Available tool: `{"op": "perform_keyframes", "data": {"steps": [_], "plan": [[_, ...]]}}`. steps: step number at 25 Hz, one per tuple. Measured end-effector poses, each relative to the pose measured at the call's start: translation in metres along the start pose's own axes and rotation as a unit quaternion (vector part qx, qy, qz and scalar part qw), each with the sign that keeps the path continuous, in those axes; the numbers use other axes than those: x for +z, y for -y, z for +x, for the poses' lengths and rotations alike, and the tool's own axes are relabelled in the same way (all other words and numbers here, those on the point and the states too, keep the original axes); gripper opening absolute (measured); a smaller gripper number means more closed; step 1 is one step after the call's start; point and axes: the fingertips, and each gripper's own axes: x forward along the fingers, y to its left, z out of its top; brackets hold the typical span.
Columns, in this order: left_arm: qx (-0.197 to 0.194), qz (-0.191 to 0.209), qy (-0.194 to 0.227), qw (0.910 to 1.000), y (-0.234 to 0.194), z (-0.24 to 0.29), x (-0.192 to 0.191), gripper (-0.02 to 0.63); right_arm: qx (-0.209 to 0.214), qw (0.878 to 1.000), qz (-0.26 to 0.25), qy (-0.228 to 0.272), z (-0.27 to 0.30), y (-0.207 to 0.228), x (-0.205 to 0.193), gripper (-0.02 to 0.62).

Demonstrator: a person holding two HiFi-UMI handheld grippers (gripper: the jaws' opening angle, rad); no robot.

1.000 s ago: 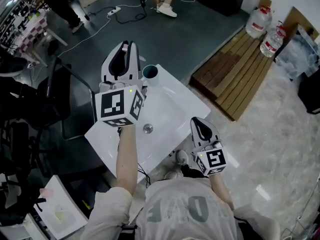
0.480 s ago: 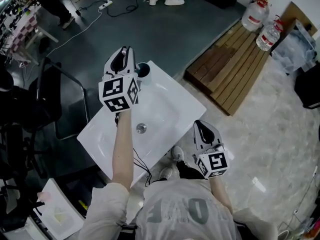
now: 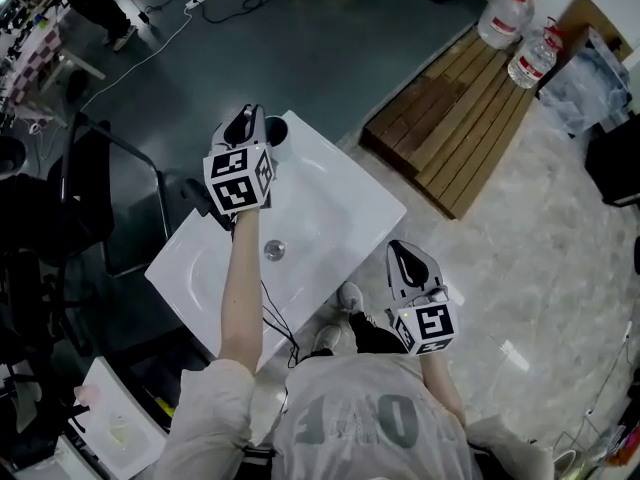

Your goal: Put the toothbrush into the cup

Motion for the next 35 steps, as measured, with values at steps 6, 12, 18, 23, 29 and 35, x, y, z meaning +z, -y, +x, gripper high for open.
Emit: {"op": "perform_keyframes", "data": {"steps": [6,12,18,23,29,35], "plan": [[0.004,-0.003,-0.030,0.9995,0.000,0.010,-0.030,0.072,-0.001,1.000,-0.002,-0.004,0.000,0.005,-0.002,0.032],[0.002,-0.008,-0.050,0.9987,-0.001,0.014,-0.052,0.072,0.002,1.000,-0.006,-0.009,0.003,0.003,-0.004,0.032],[0.004,0.004,-0.056,0.9984,-0.003,0.015,-0.057,0.074,0.005,1.000,-0.009,-0.011,0.006,0.000,-0.001,0.032],[0.022,0.043,-0.055,0.9973,-0.005,0.017,-0.057,0.074,0.010,1.000,-0.011,-0.012,0.006,-0.004,-0.004,0.032],[0.027,0.032,-0.035,0.9985,-0.003,0.010,-0.046,0.140,0.018,1.000,-0.010,-0.006,0.002,-0.011,-0.003,0.032],[0.030,0.043,-0.009,0.9986,0.002,0.000,-0.017,0.150,0.019,1.000,-0.014,0.005,-0.005,-0.013,0.003,0.032]]}}
